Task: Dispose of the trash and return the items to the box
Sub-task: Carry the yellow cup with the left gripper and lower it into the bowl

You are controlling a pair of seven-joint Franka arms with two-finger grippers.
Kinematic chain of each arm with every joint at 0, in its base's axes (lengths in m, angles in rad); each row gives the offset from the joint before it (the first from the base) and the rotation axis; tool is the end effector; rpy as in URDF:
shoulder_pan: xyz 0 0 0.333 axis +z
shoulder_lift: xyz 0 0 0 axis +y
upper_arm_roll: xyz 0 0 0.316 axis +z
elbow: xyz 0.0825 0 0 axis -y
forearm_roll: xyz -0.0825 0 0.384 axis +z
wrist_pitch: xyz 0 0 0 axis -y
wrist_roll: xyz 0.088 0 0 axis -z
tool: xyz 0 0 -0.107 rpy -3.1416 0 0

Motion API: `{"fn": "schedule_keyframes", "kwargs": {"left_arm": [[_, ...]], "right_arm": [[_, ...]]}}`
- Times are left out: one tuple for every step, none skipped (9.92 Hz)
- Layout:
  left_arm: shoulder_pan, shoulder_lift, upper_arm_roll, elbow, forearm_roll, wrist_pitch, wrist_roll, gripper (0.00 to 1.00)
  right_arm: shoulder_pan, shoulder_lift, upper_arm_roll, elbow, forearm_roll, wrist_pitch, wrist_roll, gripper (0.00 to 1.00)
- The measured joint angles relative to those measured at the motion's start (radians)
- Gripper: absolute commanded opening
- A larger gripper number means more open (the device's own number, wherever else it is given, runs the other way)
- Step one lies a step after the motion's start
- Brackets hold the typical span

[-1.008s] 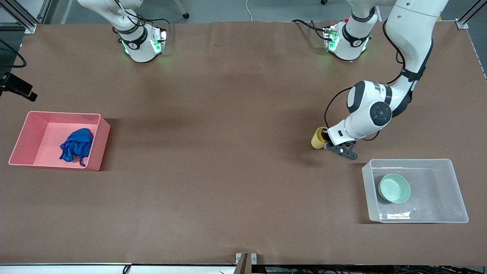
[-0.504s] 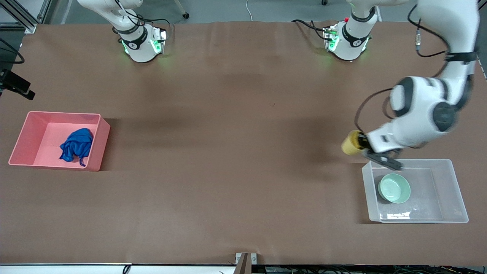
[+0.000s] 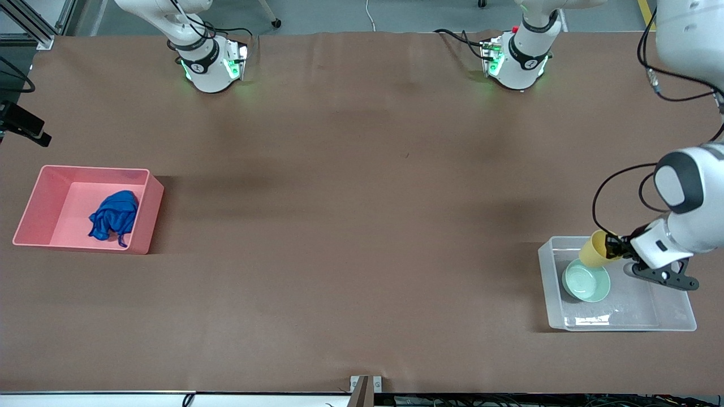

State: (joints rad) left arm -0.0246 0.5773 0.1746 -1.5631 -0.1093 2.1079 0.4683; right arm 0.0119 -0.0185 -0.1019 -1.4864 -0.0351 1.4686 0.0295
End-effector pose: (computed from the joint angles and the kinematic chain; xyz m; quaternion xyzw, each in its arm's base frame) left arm 0.6894 0.0817 0.3100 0.9896 -0.1434 -0.0111 0.0025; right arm 0.5356 -0.0530 0.6651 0.9980 -0.0615 -0.0002 0.0165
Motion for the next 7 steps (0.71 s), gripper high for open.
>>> {"fn": "schedule_keyframes", "kwargs": {"left_arm": [[0.001,0.053,0.009,0.017,0.000,0.009,0.000,0.02],[0.002,0.087,0.012,0.023,0.000,0.032,-0.001,0.02],[0.002,0.108,0.014,0.025,0.000,0.061,-0.003,0.07],[0.003,0.123,0.015,0.026,0.000,0.088,-0.004,0.22],[0.004,0.133,0.015,0.027,0.000,0.105,-0.006,0.44],[0.004,0.135,0.015,0.029,0.000,0.110,-0.010,0.46],[0.004,0.135,0.015,0.037,0.000,0.110,-0.013,0.46]], "right_arm": [[0.000,0.000,0.000,0.000,0.000,-0.002,0.000,1.00],[0.001,0.000,0.000,0.000,0.000,-0.003,0.000,1.00],[0.001,0.000,-0.001,0.000,0.000,-0.003,0.000,1.00],[0.001,0.000,-0.001,0.000,0.000,-0.003,0.000,1.00],[0.001,0.000,-0.001,0.000,0.000,-0.003,0.000,1.00],[0.001,0.000,-0.001,0.000,0.000,-0.003,0.000,1.00],[0.001,0.000,-0.001,0.000,0.000,-0.005,0.000,1.00]]}}
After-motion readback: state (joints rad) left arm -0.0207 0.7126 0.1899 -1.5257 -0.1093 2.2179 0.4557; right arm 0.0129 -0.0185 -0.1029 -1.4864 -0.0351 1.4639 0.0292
